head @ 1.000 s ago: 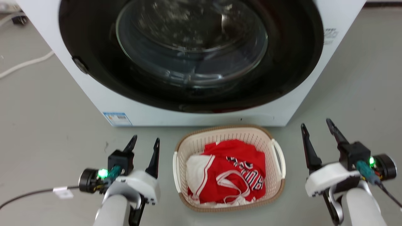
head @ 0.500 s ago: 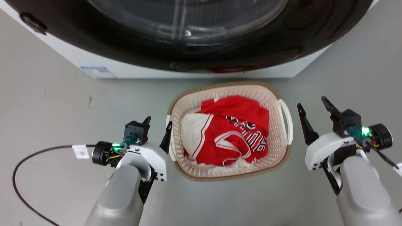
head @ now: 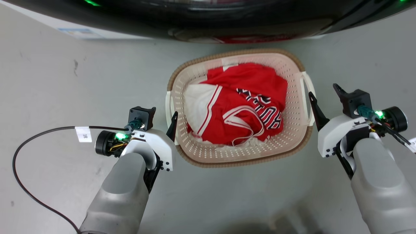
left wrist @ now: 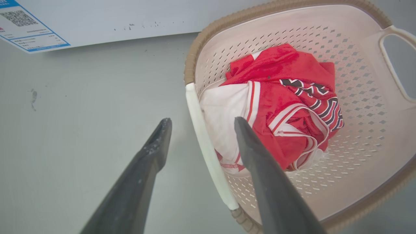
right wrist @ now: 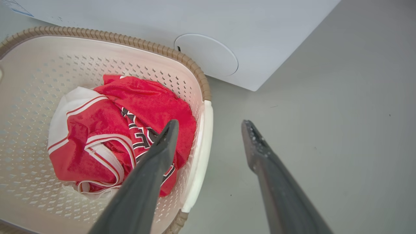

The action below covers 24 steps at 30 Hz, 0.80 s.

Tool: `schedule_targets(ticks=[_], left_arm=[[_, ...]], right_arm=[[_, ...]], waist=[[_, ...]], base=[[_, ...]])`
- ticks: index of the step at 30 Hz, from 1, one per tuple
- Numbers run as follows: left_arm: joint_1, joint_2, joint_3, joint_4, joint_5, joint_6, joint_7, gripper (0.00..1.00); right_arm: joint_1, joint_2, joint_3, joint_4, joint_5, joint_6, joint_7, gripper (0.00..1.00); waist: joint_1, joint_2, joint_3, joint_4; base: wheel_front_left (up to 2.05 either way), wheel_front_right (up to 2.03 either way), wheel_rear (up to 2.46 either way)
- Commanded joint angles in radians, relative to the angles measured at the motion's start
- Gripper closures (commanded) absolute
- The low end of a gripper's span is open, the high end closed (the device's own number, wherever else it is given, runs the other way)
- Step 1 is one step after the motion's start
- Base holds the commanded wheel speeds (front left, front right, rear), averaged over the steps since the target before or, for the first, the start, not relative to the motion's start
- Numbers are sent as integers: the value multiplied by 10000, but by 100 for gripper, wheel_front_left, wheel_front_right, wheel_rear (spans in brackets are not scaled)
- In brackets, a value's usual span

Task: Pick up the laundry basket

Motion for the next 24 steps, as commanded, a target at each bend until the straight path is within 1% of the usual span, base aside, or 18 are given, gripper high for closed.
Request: schedule_targets(ticks=[1,13,24], left_arm=[[-153,1,-36,89,-92,-11,-24,0],[-693,-18,-562,182,-496,-12,-24,0],[-1115,-25,-1009,334,-768,-13,-24,0]], right_arm=[[-289,-48,34,186,0,-6,-25,0],[-1227,30,190,1605,80,-6,-23,0],[-1738,191,278,2282,113,-6,-23,0]], waist=[[-1,0,299,25],[-1,0,1214,160],[-1,0,1709,131]], base=[[0,0,0],[0,0,0],[0,0,0]])
